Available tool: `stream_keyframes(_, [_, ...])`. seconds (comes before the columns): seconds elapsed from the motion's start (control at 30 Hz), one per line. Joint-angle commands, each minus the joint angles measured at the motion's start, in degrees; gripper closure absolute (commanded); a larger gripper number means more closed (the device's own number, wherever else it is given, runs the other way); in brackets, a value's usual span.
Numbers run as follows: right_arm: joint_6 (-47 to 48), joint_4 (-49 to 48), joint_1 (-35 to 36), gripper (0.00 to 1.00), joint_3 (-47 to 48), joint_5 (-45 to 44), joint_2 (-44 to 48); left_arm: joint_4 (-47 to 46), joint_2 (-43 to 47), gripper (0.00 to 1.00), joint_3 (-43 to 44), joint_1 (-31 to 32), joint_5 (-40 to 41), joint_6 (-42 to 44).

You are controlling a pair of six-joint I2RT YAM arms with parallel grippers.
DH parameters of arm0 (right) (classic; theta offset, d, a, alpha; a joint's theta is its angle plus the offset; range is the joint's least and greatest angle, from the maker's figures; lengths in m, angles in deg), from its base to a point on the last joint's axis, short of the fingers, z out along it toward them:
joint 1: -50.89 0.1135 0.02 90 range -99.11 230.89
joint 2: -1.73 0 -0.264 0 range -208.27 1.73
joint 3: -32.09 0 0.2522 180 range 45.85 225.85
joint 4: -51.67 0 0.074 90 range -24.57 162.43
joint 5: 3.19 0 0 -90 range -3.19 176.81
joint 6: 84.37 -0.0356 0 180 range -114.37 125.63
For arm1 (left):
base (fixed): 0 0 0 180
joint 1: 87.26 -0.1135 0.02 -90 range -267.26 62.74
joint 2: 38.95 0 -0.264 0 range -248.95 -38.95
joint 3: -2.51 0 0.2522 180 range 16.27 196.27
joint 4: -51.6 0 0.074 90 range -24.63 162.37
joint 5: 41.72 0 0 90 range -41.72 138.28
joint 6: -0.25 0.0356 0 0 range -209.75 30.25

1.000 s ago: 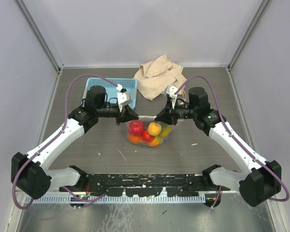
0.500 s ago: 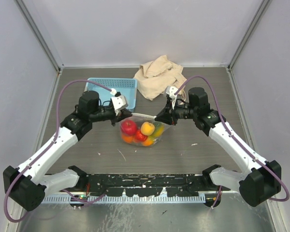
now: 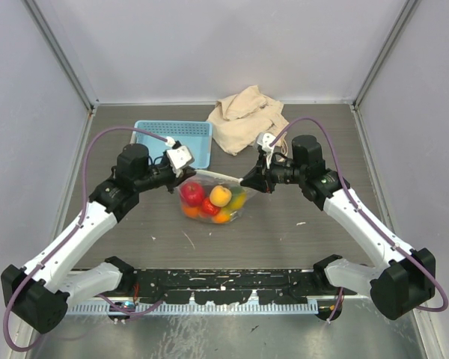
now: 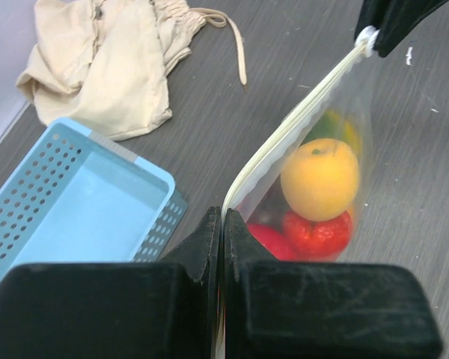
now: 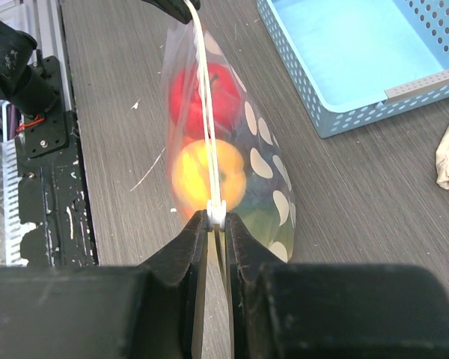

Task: Open the zip-top bag and remove the fake food
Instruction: Unzip the zipper food storage bag at the center of the board.

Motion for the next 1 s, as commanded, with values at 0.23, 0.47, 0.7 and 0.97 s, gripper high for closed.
stream_keyframes(0.23, [-0.5, 0.4, -1.8, 0.99, 0.4, -3.3, 0.0, -3.3, 2.2, 1.00, 0.0, -3.0, 8.1, -1.0])
stream_keyframes(0.47, [-0.8, 0.8, -2.2, 0.99, 0.4, -4.7, 0.0, -3.6, 2.1, 1.00, -0.1, -3.6, 8.7, -1.3])
stream_keyframes(0.7, [-1.2, 1.2, -2.8, 0.99, 0.5, -5.3, -0.2, -3.8, 2.0, 1.00, 0.0, -4.3, 9.8, -2.1])
stream_keyframes(0.97, [-1.3, 1.5, -3.3, 0.99, 0.5, -6.2, 0.2, -3.9, 1.9, 1.00, -0.2, -4.8, 10.5, -2.4])
